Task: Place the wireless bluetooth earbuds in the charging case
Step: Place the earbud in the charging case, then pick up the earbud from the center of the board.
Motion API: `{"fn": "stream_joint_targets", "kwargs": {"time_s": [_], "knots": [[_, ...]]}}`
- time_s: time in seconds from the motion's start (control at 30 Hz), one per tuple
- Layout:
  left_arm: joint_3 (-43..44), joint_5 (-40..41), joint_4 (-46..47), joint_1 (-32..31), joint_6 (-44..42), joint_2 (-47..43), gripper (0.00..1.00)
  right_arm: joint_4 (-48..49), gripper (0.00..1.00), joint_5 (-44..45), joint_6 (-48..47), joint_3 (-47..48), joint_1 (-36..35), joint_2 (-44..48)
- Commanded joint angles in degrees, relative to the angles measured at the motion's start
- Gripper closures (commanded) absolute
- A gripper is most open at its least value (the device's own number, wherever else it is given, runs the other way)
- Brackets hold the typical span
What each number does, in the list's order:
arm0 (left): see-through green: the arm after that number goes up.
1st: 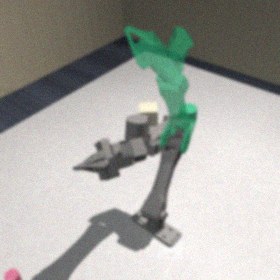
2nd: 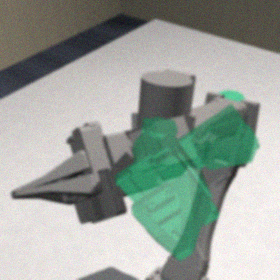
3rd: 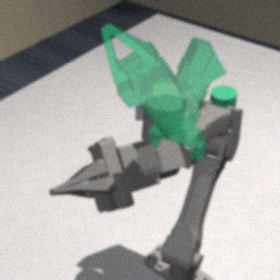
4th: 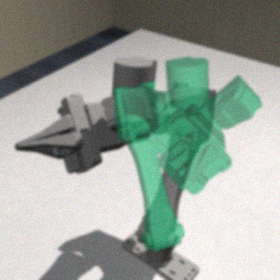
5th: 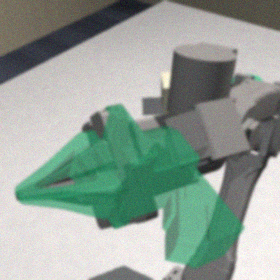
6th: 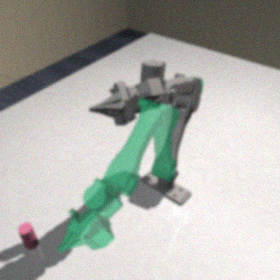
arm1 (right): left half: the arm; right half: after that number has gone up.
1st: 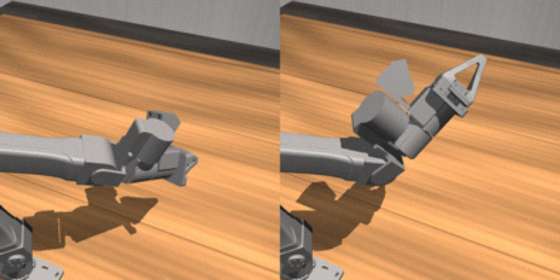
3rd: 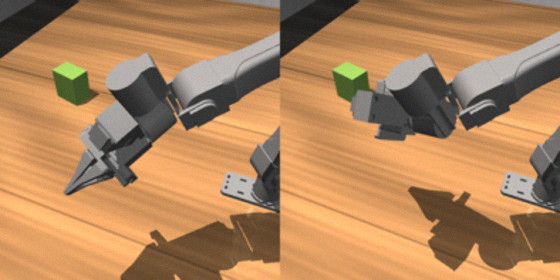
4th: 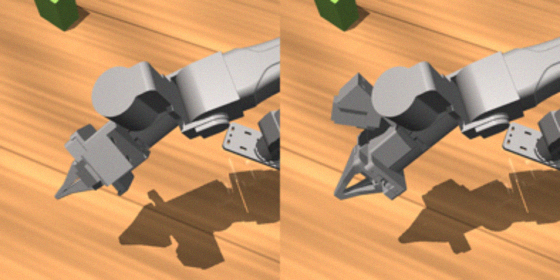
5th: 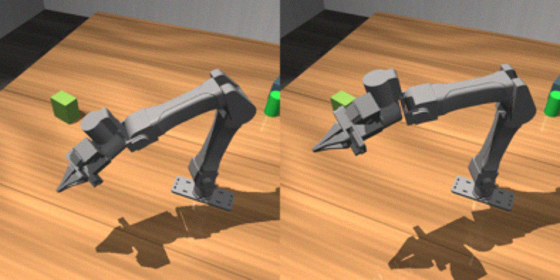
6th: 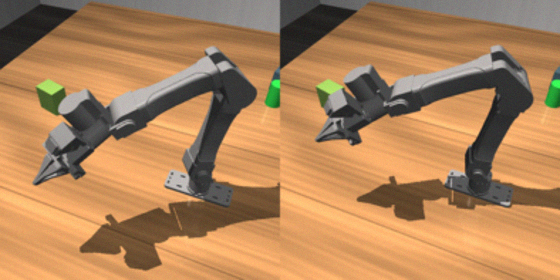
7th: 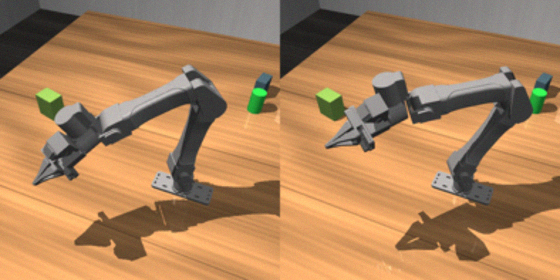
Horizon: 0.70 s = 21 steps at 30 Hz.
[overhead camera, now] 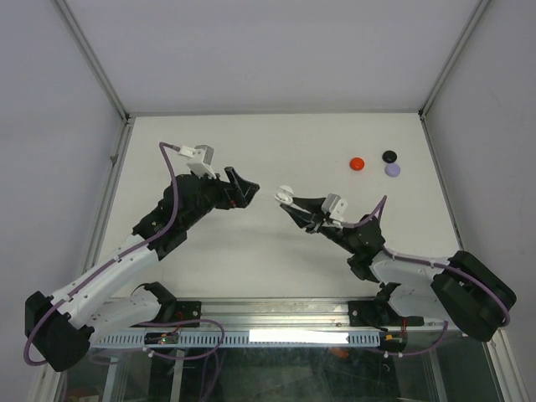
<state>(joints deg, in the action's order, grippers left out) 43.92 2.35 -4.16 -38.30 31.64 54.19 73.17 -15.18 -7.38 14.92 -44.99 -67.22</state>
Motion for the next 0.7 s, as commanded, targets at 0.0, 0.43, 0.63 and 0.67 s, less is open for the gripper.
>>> {"fn": "stream_joint_targets", "kwargs": {"time_s": [0.0, 0.43, 0.63, 0.67], "knots": [[2.66, 11.8, -12.44, -0.37, 3.26, 0.81, 0.06, 0.62, 1.0, 2.81, -2.83, -1.82, -0.35, 1.56], [1.45, 5.7, -22.67, 20.88, 1.45, 10.18, 0.12, 2.42, 1.0, 3.62, -3.17, -6.72, -0.35, 1.9], [5.04, 7.33, -27.41, 27.11, -2.22, 19.04, 0.2, 4.0, 1.0, 3.48, -2.73, -7.87, -0.29, 1.8], [5.87, 8.04, -28.13, 27.49, -2.85, 20.42, 0.21, 3.73, 1.0, 3.49, -2.72, -7.95, -0.26, 1.95]]}}
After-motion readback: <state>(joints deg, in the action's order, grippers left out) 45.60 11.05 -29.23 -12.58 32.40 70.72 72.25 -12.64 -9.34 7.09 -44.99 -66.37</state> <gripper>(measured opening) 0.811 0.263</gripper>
